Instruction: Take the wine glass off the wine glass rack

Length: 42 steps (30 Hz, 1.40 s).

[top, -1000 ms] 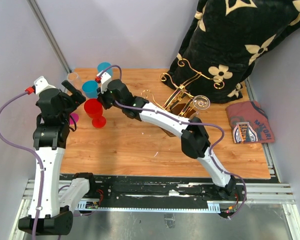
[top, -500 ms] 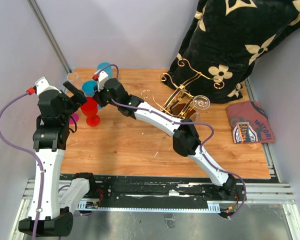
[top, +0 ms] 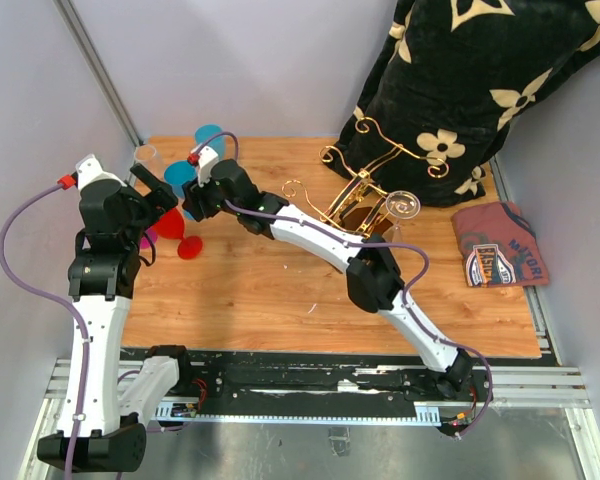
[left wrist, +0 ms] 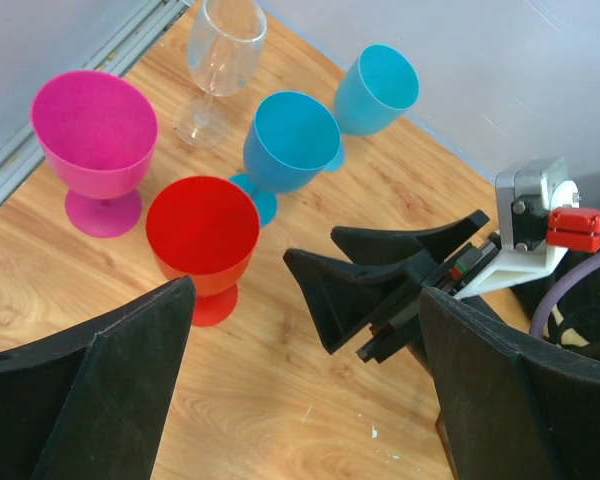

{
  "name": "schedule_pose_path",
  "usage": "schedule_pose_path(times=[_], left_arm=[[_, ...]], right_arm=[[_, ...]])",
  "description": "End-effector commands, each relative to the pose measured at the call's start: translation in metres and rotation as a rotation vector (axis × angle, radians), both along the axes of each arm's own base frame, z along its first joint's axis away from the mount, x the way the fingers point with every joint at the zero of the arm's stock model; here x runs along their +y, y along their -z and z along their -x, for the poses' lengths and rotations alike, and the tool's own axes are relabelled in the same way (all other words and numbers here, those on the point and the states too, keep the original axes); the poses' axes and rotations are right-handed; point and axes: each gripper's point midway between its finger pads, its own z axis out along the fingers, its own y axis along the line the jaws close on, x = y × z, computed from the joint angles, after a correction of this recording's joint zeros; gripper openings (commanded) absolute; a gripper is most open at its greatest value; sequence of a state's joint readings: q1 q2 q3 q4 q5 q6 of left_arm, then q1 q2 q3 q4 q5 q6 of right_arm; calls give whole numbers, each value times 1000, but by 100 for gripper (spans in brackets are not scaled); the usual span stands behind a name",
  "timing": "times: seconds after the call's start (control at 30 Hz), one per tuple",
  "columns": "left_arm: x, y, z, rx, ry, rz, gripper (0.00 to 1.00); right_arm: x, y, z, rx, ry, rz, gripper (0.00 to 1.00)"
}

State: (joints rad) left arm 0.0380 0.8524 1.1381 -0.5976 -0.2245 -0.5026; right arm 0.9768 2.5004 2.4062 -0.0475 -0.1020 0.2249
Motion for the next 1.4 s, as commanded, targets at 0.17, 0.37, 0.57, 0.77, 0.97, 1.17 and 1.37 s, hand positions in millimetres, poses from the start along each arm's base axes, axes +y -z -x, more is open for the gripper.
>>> schedule_pose_path(times=[0.17, 0.37, 0.57, 0.77, 0.97, 1.17, 1.37], left_arm=[[5, -19, 3, -59, -28, -3, 100], [5, -16, 4, -56, -28, 0, 100], [-26, 3, -10, -41, 126, 78, 99], [-66, 33, -30, 81, 331, 187, 85], [-72, 20, -29, 36, 350, 201, 85], [-76, 18, -27, 40, 370, 212, 86], [-76, 24, -23, 56, 373, 200, 87]], right_arm=[[-68, -118, 20, -165, 68, -98, 53], [-136, -139, 61, -150, 100, -85, 51], [-238, -183, 103, -132, 222, -9, 50], [-367, -163, 117, 54, 499, 119, 50], [-484, -146, 122, 147, 785, 5, 49], [-507, -117, 115, 295, 794, -45, 44], [-512, -90, 99, 403, 780, -142, 40]])
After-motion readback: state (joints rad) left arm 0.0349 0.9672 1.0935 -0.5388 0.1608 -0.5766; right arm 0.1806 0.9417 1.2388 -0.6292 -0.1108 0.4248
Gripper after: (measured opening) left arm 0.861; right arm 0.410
